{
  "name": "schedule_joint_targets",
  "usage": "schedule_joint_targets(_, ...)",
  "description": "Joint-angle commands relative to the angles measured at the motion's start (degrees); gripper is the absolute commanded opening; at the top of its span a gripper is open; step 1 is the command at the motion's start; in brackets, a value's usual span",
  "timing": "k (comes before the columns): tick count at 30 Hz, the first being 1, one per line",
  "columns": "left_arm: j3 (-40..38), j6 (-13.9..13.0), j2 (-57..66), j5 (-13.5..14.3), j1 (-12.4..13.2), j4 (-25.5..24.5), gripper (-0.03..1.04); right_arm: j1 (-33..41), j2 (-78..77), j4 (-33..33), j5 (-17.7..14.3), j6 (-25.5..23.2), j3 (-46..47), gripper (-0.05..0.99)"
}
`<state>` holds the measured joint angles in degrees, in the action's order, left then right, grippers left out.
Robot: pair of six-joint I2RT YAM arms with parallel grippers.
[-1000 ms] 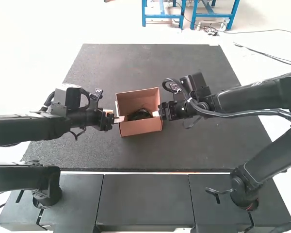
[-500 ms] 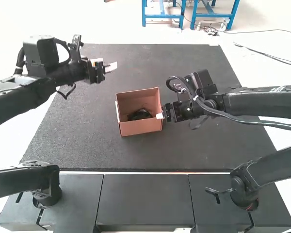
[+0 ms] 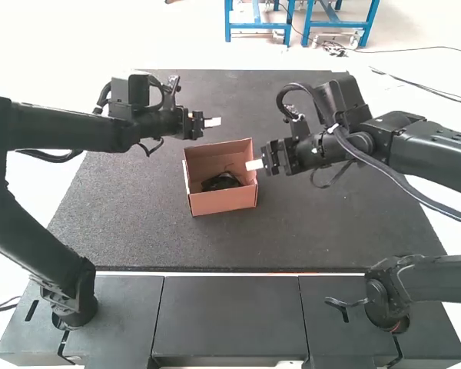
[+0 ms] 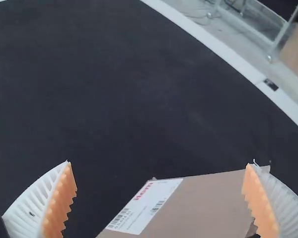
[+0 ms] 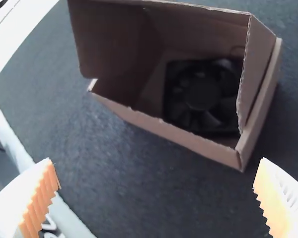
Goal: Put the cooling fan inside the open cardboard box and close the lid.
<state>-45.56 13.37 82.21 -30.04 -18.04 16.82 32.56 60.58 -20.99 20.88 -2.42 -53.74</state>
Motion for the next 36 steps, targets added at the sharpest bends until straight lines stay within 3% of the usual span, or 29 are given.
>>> schedule_joint_targets(1,-0.2,-0.1,-1.0,-0.4,-0.7,0.3,0.78,-0.3,-0.6,-0.5,1.7,0.6,-1.7,0.91)
schedule_joint_targets(7,2.1,-2.4,-2.1,-0.5,-0.9,-3.7,0.78,-1.4,-0.5,-0.4,1.8,0.7,-2.7,0.91)
schedule_joint_targets(18,7.8,-3.8,-5.4,-0.7,-0.9,-6.0,0.78,-7.0,0.8,-1.2,5.7,1.6,-3.7,0.90)
schedule_joint_targets(29,11.7,-3.1,-6.9,-0.5,-5.0,-5.3,0.78,-7.7,1.8,-1.2,6.4,1.6,-4.4,0.90)
schedule_joint_targets(36,14.2,-3.1,-6.9,-0.4,-5.4,-3.5,0.78,-7.6,1.8,-1.2,6.4,1.6,-4.3,0.90)
